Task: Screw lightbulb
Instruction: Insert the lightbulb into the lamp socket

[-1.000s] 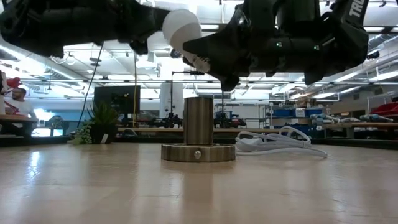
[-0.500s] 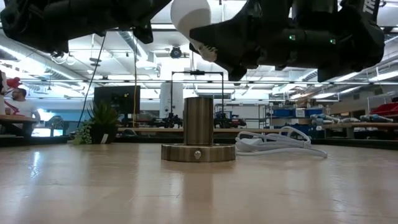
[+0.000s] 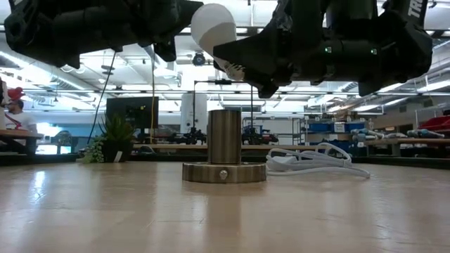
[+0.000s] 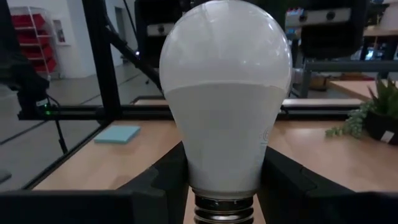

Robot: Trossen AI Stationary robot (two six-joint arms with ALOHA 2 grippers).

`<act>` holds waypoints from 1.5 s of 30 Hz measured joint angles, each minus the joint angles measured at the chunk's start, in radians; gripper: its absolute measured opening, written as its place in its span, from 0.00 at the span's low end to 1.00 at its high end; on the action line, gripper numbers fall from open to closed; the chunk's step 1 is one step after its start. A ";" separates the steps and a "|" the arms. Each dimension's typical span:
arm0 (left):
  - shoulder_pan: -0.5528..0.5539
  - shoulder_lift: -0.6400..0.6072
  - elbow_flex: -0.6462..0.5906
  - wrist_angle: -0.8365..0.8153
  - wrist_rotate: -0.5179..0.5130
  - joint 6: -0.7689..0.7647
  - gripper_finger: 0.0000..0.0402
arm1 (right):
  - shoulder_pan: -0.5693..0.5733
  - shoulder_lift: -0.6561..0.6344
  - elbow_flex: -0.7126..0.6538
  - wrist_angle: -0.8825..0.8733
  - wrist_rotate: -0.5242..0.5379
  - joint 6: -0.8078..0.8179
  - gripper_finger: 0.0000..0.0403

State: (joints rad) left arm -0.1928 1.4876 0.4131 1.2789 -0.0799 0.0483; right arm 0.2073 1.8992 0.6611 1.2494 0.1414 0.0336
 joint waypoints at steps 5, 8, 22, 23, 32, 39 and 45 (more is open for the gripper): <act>0.000 0.000 0.015 0.000 0.000 0.010 0.00 | 0.000 0.000 0.023 -0.036 -0.002 0.000 0.40; 0.000 -0.011 0.011 -0.016 -0.001 0.050 0.00 | 0.002 0.000 0.025 -0.037 -0.003 -0.016 0.40; 0.003 -0.121 -0.074 -0.109 -0.042 -0.025 0.02 | 0.003 -0.003 0.008 0.182 -0.005 -0.026 0.39; 0.003 -0.109 -0.060 -0.122 -0.039 -0.024 0.04 | -0.001 -0.003 0.021 0.180 -0.006 -0.026 0.39; 0.002 -0.073 0.059 -0.148 0.014 -0.024 0.28 | -0.024 -0.018 0.079 0.180 -0.050 -0.027 0.39; 0.001 -0.072 0.074 -0.149 0.042 -0.036 0.43 | -0.027 -0.023 0.080 0.190 -0.050 -0.037 0.39; 0.001 -0.073 0.093 -0.146 0.053 -0.084 0.50 | -0.027 -0.023 0.103 0.187 -0.055 -0.038 0.39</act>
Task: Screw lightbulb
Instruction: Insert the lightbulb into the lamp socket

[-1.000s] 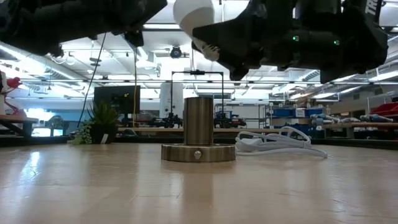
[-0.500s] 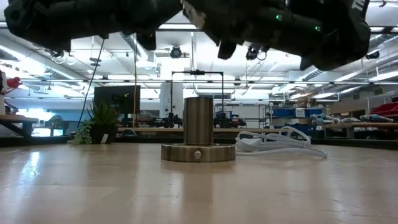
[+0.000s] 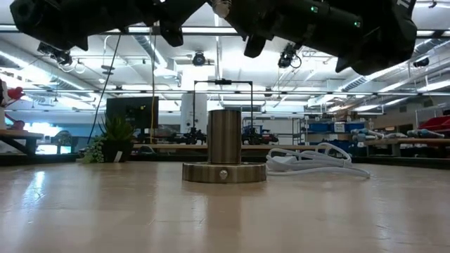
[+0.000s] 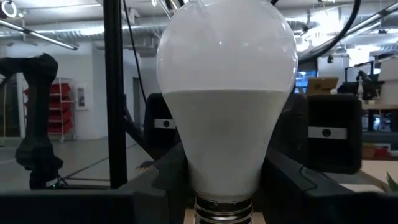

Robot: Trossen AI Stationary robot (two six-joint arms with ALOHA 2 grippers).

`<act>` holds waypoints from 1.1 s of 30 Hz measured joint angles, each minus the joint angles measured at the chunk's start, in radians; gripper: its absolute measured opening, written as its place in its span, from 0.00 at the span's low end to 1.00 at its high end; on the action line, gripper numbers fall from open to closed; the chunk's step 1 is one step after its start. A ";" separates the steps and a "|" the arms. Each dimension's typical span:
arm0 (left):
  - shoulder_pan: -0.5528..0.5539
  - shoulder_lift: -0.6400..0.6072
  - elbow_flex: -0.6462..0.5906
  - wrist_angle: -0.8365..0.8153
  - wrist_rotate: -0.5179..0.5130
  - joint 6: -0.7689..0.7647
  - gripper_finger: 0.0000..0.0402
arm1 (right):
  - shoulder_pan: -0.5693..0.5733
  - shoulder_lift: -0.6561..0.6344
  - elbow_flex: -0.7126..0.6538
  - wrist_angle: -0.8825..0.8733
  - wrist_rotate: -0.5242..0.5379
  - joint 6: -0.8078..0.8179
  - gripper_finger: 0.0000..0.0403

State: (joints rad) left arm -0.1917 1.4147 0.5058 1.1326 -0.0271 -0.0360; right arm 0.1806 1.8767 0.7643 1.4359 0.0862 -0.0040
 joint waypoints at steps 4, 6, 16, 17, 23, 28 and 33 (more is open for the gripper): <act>0.000 0.000 0.019 -0.024 0.012 -0.002 0.52 | 0.000 0.000 0.028 -0.049 -0.007 0.000 0.39; 0.000 -0.001 0.035 -0.062 0.021 -0.002 0.53 | 0.001 0.000 0.044 -0.081 -0.014 0.000 0.39; -0.001 -0.001 0.053 -0.101 0.030 -0.023 0.55 | 0.001 -0.001 0.057 -0.112 -0.015 0.005 0.39; -0.001 -0.001 0.053 -0.105 0.030 -0.024 0.55 | 0.001 -0.001 0.057 -0.113 -0.014 0.008 0.39; 0.000 -0.001 0.053 -0.119 0.029 -0.021 0.55 | 0.001 -0.001 0.057 -0.138 -0.011 0.008 0.39; 0.000 0.000 0.053 -0.120 0.022 0.002 0.54 | 0.001 -0.001 0.059 -0.152 -0.007 0.008 0.42; 0.001 0.004 0.059 -0.108 0.013 0.016 0.54 | -0.005 0.004 0.063 -0.184 0.036 0.018 0.49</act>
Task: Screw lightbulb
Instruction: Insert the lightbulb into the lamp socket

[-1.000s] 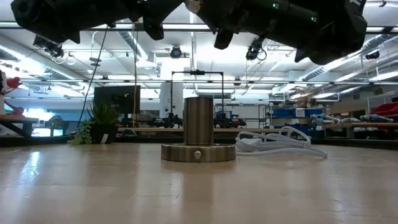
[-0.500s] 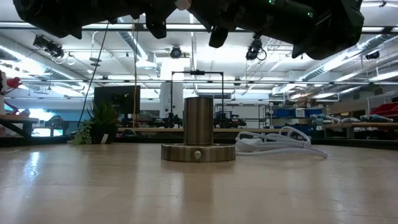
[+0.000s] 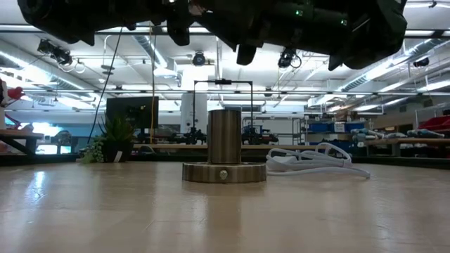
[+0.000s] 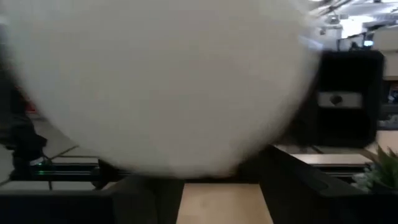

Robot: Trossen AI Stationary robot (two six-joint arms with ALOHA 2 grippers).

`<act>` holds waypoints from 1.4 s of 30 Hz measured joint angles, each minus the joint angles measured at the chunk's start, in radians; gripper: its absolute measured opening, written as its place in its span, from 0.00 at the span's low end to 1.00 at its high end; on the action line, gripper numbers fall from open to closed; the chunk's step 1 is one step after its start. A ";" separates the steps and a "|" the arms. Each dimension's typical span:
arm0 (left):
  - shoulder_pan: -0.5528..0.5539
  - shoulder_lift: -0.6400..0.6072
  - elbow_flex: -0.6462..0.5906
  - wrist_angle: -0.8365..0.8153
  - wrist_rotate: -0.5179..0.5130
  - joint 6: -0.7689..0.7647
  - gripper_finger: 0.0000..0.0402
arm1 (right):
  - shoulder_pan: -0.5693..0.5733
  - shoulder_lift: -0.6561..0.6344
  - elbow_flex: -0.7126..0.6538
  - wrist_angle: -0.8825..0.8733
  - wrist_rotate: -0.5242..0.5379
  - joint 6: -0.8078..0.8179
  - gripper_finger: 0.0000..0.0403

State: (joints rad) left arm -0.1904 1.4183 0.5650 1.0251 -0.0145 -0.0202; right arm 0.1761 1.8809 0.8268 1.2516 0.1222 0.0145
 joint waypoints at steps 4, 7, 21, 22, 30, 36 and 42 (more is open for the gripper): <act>-0.002 -0.002 0.000 0.001 0.010 0.016 0.54 | 0.002 0.000 -0.001 -0.022 0.039 -0.002 0.53; -0.002 -0.004 0.000 0.004 0.010 0.015 0.54 | 0.002 0.000 -0.002 -0.035 0.058 0.003 0.55; -0.002 -0.005 -0.002 -0.001 0.027 0.016 0.50 | 0.005 -0.001 -0.003 -0.078 0.063 0.009 0.61; -0.002 -0.006 -0.002 -0.004 0.027 0.016 0.49 | 0.005 -0.001 -0.003 -0.087 0.065 0.009 0.62; -0.002 -0.006 -0.003 -0.008 0.026 0.016 0.46 | 0.006 -0.002 -0.004 -0.104 0.066 0.008 0.66; -0.002 -0.006 -0.004 -0.009 0.025 0.021 0.46 | 0.007 -0.019 -0.019 -0.109 0.067 0.000 0.68; -0.002 -0.006 -0.005 -0.008 0.025 0.022 0.46 | 0.017 -0.149 -0.117 -0.141 0.085 0.001 0.69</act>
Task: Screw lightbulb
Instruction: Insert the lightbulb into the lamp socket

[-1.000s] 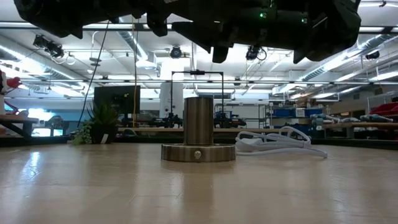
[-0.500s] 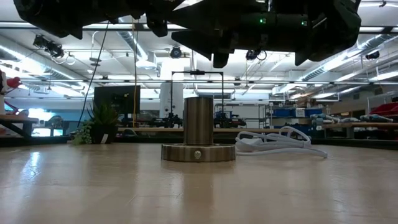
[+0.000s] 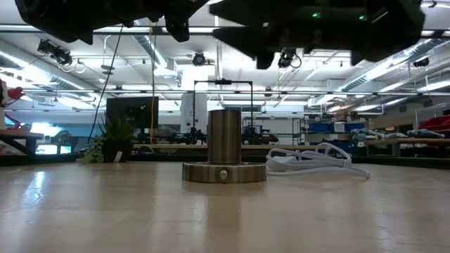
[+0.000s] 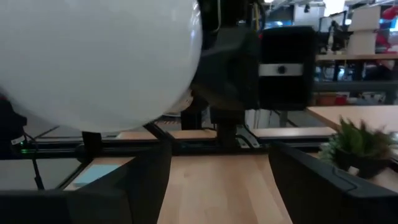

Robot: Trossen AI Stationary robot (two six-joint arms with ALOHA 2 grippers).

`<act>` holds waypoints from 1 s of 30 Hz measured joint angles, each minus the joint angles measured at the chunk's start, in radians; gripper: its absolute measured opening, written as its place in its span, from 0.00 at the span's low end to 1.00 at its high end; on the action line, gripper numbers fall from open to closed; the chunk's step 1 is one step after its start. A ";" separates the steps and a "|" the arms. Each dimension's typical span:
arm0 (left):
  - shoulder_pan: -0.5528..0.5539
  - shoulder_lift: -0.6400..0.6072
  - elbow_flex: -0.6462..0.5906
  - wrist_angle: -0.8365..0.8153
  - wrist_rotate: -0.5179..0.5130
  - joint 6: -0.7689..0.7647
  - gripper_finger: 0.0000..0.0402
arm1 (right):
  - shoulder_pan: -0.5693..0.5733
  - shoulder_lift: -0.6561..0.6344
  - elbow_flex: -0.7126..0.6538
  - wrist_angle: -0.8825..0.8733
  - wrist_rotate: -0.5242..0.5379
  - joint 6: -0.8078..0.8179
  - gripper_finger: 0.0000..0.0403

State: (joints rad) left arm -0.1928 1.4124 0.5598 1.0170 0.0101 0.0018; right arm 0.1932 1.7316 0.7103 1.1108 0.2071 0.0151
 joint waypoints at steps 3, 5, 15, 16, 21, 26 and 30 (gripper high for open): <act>0.000 0.000 -0.001 0.000 0.000 0.001 0.46 | 0.017 -0.103 -0.053 -0.114 0.046 0.005 0.69; 0.002 0.000 -0.001 0.000 0.000 0.002 0.46 | 0.033 -0.176 -0.071 -0.250 0.082 0.029 0.69; 0.003 -0.001 -0.002 0.053 0.042 0.020 0.45 | 0.110 -0.490 -0.042 -0.674 0.261 -0.013 0.75; 0.003 -0.001 -0.002 0.053 0.042 0.021 0.45 | 0.119 -0.510 -0.042 -0.677 0.268 -0.035 0.75; 0.003 -0.001 -0.013 0.029 0.014 0.042 0.45 | 0.139 -0.572 -0.042 -0.678 0.259 0.056 0.72; 0.003 -0.001 -0.017 -0.046 -0.045 0.071 0.45 | 0.133 -0.554 0.026 -0.811 0.170 0.190 0.75; 0.003 -0.001 -0.016 -0.041 -0.047 0.077 0.45 | 0.133 -0.491 0.158 -0.983 0.166 0.203 0.81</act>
State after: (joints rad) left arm -0.1894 1.4113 0.5434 0.9760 -0.0368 0.0784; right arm 0.3263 1.2401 0.8684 0.1278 0.3729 0.2180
